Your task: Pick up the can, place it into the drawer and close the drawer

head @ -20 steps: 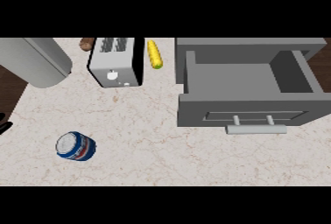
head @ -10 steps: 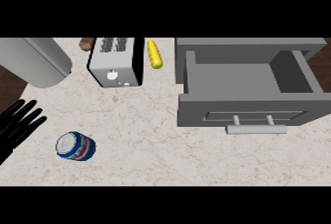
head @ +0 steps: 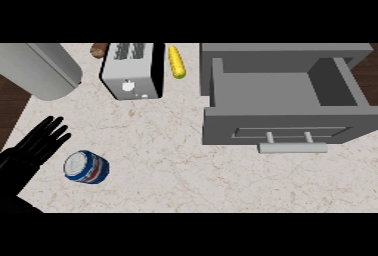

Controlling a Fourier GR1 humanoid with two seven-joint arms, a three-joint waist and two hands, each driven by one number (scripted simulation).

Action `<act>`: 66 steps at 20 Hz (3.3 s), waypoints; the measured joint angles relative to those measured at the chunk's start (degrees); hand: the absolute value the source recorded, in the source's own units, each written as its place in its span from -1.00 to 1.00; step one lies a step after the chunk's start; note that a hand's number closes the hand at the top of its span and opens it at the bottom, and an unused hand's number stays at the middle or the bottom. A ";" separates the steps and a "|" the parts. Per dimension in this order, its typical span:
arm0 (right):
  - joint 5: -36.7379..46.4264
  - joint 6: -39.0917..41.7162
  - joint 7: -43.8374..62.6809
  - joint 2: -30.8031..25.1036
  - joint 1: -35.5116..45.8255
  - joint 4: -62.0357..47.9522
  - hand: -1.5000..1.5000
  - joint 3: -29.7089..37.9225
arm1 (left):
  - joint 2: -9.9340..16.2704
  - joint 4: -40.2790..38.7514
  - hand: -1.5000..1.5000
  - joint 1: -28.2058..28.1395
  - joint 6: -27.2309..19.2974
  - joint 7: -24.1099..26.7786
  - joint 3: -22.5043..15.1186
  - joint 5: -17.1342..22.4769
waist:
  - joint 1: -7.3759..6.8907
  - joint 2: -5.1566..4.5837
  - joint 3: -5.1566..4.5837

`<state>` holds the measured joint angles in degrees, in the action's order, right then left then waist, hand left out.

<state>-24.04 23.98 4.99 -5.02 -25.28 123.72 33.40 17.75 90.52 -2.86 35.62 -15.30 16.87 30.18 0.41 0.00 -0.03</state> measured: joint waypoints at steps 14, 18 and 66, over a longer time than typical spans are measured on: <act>-0.64 3.63 1.12 0.94 1.45 -0.92 -1.00 3.80 | 0.50 -24.45 -1.00 5.67 2.32 22.39 2.81 -17.65 | 0.06 -0.04 -0.01; -1.82 3.17 3.39 1.63 1.54 1.42 -1.00 4.53 | 1.64 -31.90 -1.00 6.37 3.30 29.59 2.76 -21.63 | 0.06 -0.03 -0.01; -8.35 6.14 9.81 4.10 0.53 5.33 -1.00 9.98 | -13.28 -42.52 1.00 22.64 -11.73 32.15 1.40 -16.66 | -0.53 0.27 0.10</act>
<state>-32.39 30.12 14.81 -0.92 -24.74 129.05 43.38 4.47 48.00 19.78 23.90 16.85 18.27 13.52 -0.11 0.27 0.07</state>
